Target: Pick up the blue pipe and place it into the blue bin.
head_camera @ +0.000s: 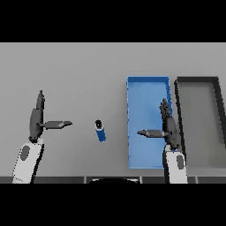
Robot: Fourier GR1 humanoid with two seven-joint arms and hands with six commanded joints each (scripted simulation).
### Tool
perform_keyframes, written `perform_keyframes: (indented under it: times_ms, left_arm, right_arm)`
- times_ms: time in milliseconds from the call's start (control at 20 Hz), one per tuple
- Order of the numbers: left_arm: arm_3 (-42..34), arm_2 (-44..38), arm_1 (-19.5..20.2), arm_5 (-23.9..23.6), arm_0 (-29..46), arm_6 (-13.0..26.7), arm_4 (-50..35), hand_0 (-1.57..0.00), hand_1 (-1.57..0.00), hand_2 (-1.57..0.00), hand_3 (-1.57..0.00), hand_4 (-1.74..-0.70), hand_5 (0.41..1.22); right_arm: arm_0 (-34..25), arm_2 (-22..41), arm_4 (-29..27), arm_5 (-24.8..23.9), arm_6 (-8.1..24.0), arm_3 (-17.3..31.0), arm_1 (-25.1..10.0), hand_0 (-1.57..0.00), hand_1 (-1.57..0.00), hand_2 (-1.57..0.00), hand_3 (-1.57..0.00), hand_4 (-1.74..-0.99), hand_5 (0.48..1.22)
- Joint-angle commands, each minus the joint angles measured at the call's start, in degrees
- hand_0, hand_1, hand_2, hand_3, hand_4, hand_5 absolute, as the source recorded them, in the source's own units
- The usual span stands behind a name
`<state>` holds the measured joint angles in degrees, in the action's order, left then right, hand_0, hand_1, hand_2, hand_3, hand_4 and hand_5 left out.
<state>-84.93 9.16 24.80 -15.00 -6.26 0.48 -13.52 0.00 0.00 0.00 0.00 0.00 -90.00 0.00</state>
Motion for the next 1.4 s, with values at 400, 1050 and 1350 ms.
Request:
perform_keyframes:
  times_ms: [400, 1050, 1350]
  left_arm:
    - [-1.14, 4.08, 8.07, 13.12, 0.76, -5.0, 0.62, 0.0, 0.0, 0.0, 0.0, -0.97, 0.596]
    - [-13.59, 13.87, 13.95, 25.35, 4.96, -1.03, 1.71, 0.0, 0.0, 0.0, 0.0, -1.02, 0.512]
    - [-14.29, 20.19, 10.88, 27.32, 4.2, 0.94, 6.16, 0.0, 0.0, 0.0, 0.0, -1.1, 0.466]
  right_arm:
    - [2.49, 3.91, 8.49, 3.11, -5.51, -3.75, -8.82, 0.0, 0.0, 0.0, 0.0, -1.198, 0.589]
    - [2.83, 5.48, 9.23, 4.37, -2.64, -6.52, -9.48, 0.0, 0.0, 0.0, 0.0, -1.225, 0.58]
    - [4.19, 5.28, 9.44, 4.42, -3.64, -6.84, -9.95, 0.0, 0.0, 0.0, 0.0, -1.213, 0.571]
